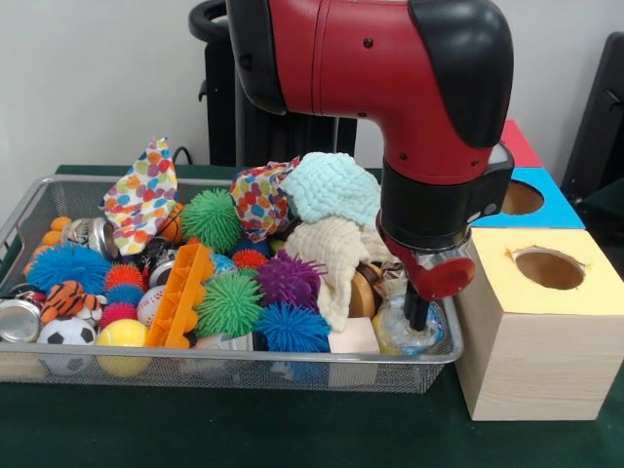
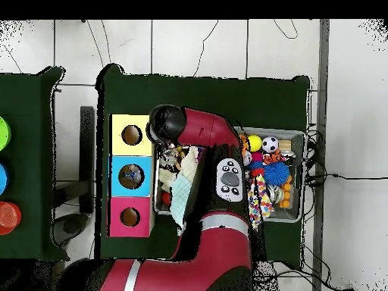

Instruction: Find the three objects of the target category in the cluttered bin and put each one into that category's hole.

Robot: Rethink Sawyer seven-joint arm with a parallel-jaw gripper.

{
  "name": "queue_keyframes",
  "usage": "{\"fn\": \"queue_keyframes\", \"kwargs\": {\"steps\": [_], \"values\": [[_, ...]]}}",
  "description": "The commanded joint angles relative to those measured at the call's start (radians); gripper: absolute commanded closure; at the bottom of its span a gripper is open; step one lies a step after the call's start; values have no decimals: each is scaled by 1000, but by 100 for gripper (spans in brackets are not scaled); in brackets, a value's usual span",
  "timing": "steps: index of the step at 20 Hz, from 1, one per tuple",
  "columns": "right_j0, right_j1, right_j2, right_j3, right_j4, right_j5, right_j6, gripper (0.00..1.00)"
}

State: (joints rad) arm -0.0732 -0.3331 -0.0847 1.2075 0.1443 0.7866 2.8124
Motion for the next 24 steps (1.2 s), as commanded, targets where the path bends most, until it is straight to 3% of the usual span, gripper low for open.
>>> {"fn": "queue_keyframes", "kwargs": {"steps": [1, 12, 13, 24], "values": [[-9, 87, 26, 73, -58, 23, -15, 100], [1, 92, 16, 56, -64, 26, -8, 100], [0, 91, 21, 58, -63, 32, -14, 0], [5, 102, 14, 38, -56, 97, 0, 0]]}}
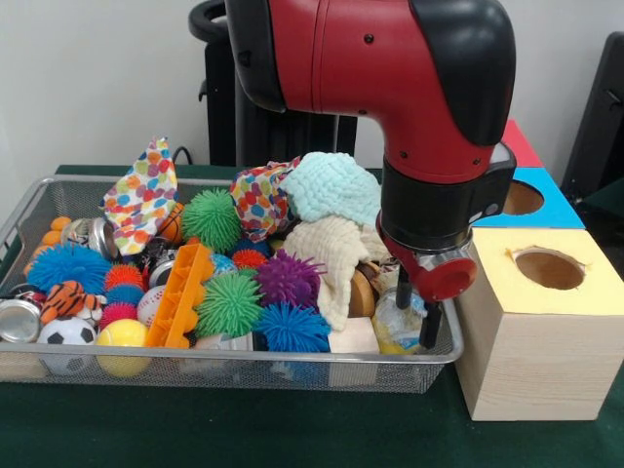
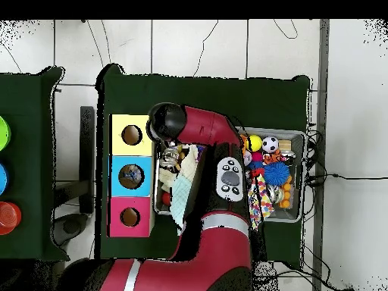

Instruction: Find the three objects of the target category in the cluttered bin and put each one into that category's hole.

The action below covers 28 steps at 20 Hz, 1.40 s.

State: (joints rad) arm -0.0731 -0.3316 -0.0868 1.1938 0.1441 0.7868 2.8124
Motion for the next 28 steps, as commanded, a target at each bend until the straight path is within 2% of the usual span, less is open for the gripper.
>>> {"fn": "queue_keyframes", "kwargs": {"steps": [1, 6, 13, 17, 22, 28], "values": [[7, 104, 10, 49, -57, 100, 6, 0], [11, 119, -4, 39, -58, 151, 16, 0], [57, 115, -78, -46, -76, 422, 60, 0], [72, 122, -100, -89, -68, 506, 84, 0], [92, 138, -101, -82, -48, 476, 108, 0], [100, 182, -104, -96, -33, 389, 121, 0]]}}
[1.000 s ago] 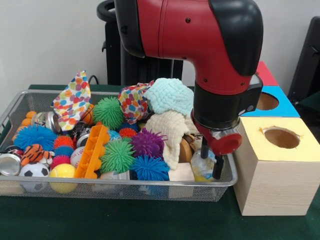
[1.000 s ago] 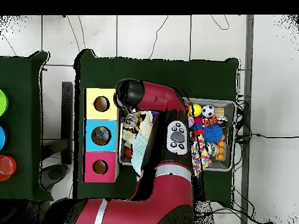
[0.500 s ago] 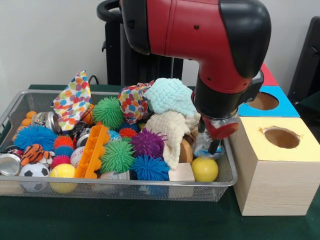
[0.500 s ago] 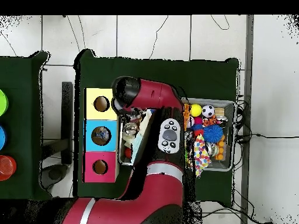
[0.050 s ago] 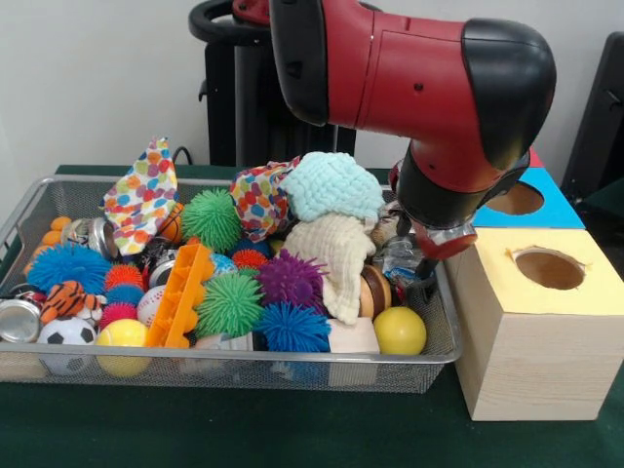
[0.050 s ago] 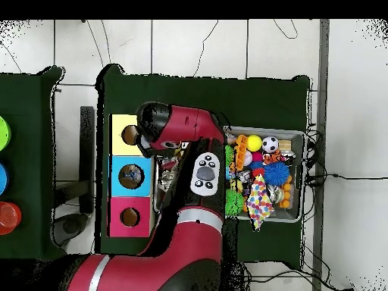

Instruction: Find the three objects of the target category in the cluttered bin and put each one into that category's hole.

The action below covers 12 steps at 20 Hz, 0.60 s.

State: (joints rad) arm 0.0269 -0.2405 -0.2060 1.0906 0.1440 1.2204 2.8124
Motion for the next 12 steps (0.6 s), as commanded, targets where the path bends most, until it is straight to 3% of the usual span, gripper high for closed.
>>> {"fn": "queue_keyframes", "kwargs": {"steps": [1, 12], "values": [[-1, 96, 15, 5, -31, -58, 120, 0], [16, 103, 18, 10, -25, -135, 114, 0]]}}
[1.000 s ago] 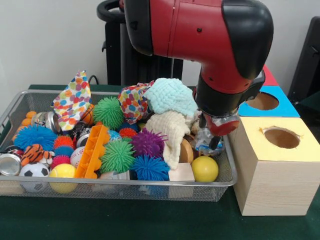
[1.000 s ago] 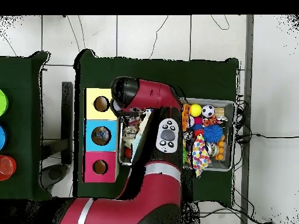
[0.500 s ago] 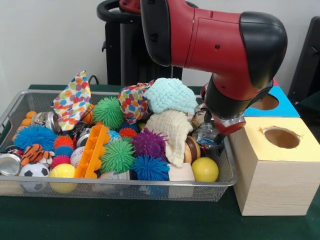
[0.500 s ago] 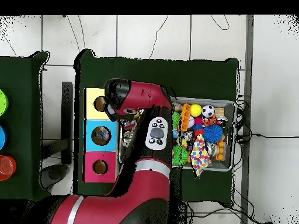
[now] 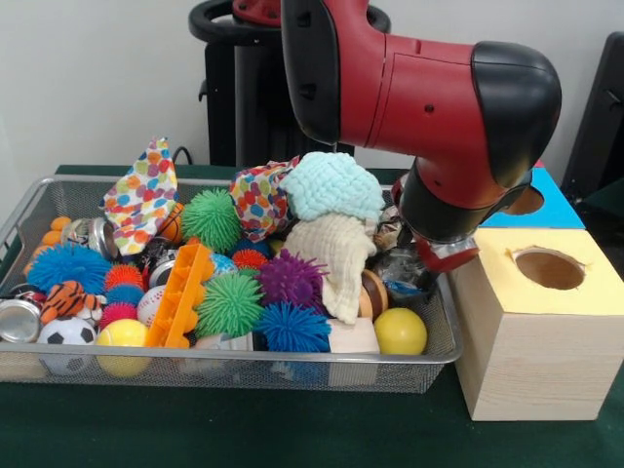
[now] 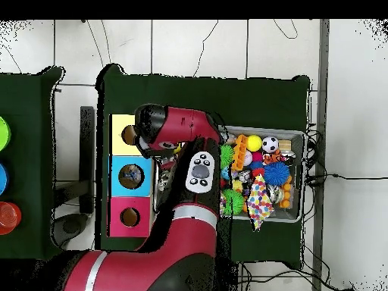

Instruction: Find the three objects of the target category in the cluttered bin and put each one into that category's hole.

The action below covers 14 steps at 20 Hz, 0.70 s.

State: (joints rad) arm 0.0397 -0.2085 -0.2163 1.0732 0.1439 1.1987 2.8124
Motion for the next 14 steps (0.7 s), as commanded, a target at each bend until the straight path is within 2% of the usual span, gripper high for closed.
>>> {"fn": "queue_keyframes", "kwargs": {"steps": [1, 2, 14], "values": [[4, 73, 28, 28, -25, -117, 113, 0], [7, 75, 27, 30, -20, -122, 112, 100], [17, 79, 39, 55, 1, -173, 109, 100]]}}
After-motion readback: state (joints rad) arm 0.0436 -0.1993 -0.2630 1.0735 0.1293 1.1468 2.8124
